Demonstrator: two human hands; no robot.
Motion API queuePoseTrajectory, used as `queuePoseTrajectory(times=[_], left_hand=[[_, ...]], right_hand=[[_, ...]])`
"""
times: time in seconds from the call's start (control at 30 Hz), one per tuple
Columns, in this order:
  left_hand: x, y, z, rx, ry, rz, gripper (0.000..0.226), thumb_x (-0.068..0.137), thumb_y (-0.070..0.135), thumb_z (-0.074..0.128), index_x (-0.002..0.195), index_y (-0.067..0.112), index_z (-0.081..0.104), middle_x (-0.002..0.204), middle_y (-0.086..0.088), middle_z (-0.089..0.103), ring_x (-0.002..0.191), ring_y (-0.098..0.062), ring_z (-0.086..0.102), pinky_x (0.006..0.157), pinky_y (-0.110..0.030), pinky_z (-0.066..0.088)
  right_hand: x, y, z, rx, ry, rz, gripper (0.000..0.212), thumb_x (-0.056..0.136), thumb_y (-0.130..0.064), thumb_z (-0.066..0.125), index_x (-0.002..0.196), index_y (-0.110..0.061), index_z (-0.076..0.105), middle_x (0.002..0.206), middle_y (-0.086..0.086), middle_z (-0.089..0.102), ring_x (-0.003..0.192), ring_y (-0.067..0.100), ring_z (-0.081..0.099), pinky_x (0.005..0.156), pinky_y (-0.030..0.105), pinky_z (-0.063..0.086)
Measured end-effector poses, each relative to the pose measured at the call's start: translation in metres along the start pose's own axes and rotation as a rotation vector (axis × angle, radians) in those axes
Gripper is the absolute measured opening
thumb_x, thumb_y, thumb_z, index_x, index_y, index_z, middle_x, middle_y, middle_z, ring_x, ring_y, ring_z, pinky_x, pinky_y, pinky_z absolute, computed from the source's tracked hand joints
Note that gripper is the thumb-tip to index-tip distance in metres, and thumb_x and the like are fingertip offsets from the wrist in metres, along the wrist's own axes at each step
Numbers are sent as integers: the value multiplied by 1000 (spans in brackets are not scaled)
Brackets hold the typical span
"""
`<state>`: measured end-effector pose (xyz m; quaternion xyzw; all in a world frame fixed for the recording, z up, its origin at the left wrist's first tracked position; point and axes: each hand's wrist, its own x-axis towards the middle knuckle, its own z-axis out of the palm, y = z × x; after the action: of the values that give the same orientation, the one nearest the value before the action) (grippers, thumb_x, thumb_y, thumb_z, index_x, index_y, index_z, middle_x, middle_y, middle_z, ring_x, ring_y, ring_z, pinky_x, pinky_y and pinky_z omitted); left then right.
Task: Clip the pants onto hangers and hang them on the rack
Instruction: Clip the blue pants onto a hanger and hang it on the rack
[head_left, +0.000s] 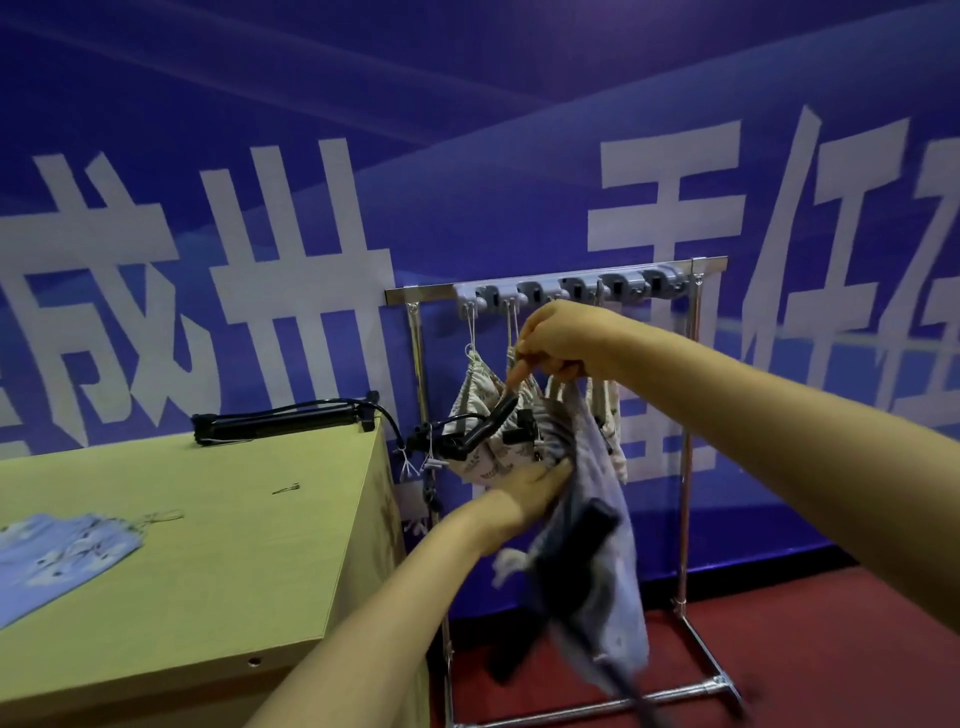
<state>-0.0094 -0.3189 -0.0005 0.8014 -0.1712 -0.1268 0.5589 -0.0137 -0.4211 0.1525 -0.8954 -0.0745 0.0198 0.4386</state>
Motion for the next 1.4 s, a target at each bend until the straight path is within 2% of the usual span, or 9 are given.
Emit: queuePoseTrajectory(times=[0.1,0.2,0.3,0.43,0.6,0.87,1.03,1.23,1.4], left_hand=[[13,-8,-1,9,-82,-32,21,101,17,35,107,20,55,108,2,55,99,-8,52,83,-11,42],[25,-5,-2,105,-137,-103,41,98,37,39,130,13,50,127,-3,54,114,-15,50,97,-23,38],[44,1,-2,103,-103,-161,60,84,61,44,121,17,59,119,-5,64,108,-20,59,101,-31,43],[84,3,0,-181,-85,-180,40,100,42,33,106,16,62,91,-2,68,80,-13,64,70,-22,51],[143,17,9,-316,-119,-169,49,100,43,30,120,10,60,118,-13,67,103,-24,65,92,-33,51],[243,10,23,-476,-225,-151,57,93,57,39,120,13,64,113,-11,70,106,-26,67,95,-39,50],[310,14,20,-480,-183,-115,43,91,50,49,99,13,71,100,-10,73,89,-21,70,80,-30,55],[365,18,16,-385,-217,-84,44,93,51,45,94,15,71,93,-4,75,86,-17,70,78,-27,53],[386,12,16,-351,-201,-103,42,97,44,39,86,15,67,74,2,75,73,-12,70,76,-27,53]], right_hand=[[1,13,-7,38,69,10,14,97,-5,43,87,-5,53,80,11,71,45,9,30,43,21,23],[8,29,-17,53,160,57,15,96,-4,47,83,-5,54,90,18,69,46,11,31,43,22,25],[15,39,-28,67,217,55,23,95,0,47,73,-6,52,89,16,66,42,11,35,40,21,26],[31,57,-49,190,326,-14,17,96,0,42,90,0,58,78,16,65,41,11,45,36,21,30],[75,93,-86,67,472,-111,12,94,-11,52,88,-10,62,72,7,56,58,17,48,51,26,41],[159,128,-123,49,473,-130,9,96,-14,52,95,-10,61,71,3,56,54,14,52,50,24,45],[216,146,-148,-82,537,-155,8,94,-14,54,92,-11,61,66,4,59,49,13,52,52,25,44],[262,168,-169,-179,703,-134,13,94,-13,53,97,-10,65,83,13,65,69,27,63,67,39,53],[278,186,-165,-97,792,-132,15,91,-9,55,94,-6,69,86,3,57,78,21,56,73,32,48]])
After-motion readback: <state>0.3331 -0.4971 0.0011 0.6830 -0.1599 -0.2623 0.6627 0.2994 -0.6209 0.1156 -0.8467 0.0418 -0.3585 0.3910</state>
